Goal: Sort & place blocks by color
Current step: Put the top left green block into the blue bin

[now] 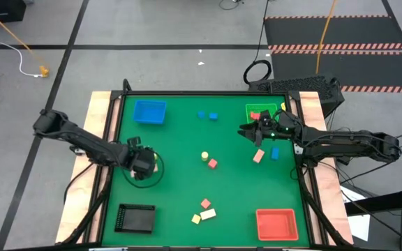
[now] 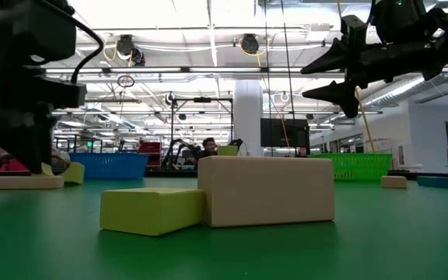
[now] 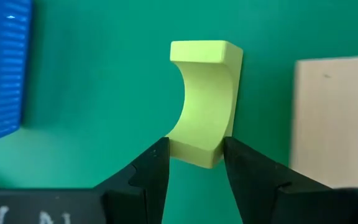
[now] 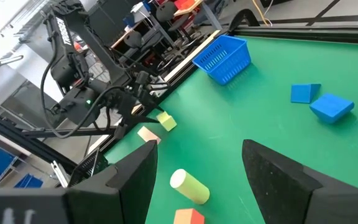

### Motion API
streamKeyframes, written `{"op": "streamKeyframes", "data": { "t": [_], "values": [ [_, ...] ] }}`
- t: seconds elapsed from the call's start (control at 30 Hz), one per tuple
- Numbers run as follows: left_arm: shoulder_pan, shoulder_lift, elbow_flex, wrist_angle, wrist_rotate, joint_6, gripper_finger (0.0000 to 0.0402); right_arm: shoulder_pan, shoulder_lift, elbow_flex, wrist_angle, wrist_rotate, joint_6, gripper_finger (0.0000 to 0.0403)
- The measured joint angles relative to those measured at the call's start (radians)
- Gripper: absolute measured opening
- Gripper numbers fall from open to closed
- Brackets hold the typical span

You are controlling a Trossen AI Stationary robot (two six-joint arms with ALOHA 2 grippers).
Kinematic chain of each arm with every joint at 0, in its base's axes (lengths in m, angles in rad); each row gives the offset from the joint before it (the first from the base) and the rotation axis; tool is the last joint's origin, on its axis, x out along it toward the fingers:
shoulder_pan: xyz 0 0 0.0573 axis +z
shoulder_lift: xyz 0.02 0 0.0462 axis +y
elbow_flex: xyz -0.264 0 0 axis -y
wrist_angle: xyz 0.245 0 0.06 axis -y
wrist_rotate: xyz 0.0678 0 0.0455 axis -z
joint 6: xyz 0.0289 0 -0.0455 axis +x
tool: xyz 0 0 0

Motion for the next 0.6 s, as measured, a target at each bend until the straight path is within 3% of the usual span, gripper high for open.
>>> {"op": "streamKeyframes", "data": {
  "t": [0.6],
  "values": [
    [0.032, -0.002, -0.004, 0.087, -0.024, -0.06, 0.0152, 0.0, 0.0, 0.0, -0.001, 0.0, -0.002, 0.0226]
  ]
}}
